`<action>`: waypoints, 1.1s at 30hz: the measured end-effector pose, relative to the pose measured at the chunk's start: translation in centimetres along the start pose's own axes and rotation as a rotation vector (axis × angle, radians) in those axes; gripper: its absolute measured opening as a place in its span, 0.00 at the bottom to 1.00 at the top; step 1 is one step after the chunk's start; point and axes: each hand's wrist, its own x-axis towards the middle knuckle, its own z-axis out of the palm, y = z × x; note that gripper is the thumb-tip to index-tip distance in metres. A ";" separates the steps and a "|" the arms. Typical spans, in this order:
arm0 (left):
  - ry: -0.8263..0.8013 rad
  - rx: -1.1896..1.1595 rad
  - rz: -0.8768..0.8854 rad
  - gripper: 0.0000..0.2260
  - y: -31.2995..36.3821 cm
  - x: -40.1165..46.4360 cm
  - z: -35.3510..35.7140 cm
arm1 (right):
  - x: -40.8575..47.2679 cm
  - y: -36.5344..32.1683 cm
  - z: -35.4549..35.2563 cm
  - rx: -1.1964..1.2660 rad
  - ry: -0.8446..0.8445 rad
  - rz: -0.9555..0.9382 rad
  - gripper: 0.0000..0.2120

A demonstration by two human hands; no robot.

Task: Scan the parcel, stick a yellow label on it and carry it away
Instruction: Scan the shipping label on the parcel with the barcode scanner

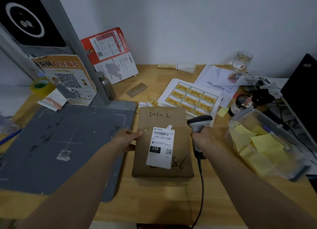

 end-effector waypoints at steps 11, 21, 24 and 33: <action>0.289 -0.054 0.028 0.14 -1.3 0.7 0.7 | 3.8 5.0 1.4 -0.088 -0.039 0.054 0.20; 0.465 -0.111 0.071 0.20 0.1 1.0 1.9 | 4.8 5.3 0.2 -0.197 0.065 -0.038 0.09; 0.506 -0.112 0.105 0.21 1.1 1.9 1.5 | 4.2 2.8 -0.3 -0.168 0.099 -0.146 0.09; 0.449 -0.069 0.098 0.16 4.3 7.8 -1.0 | 2.3 -9.3 1.8 -0.106 0.087 -0.490 0.04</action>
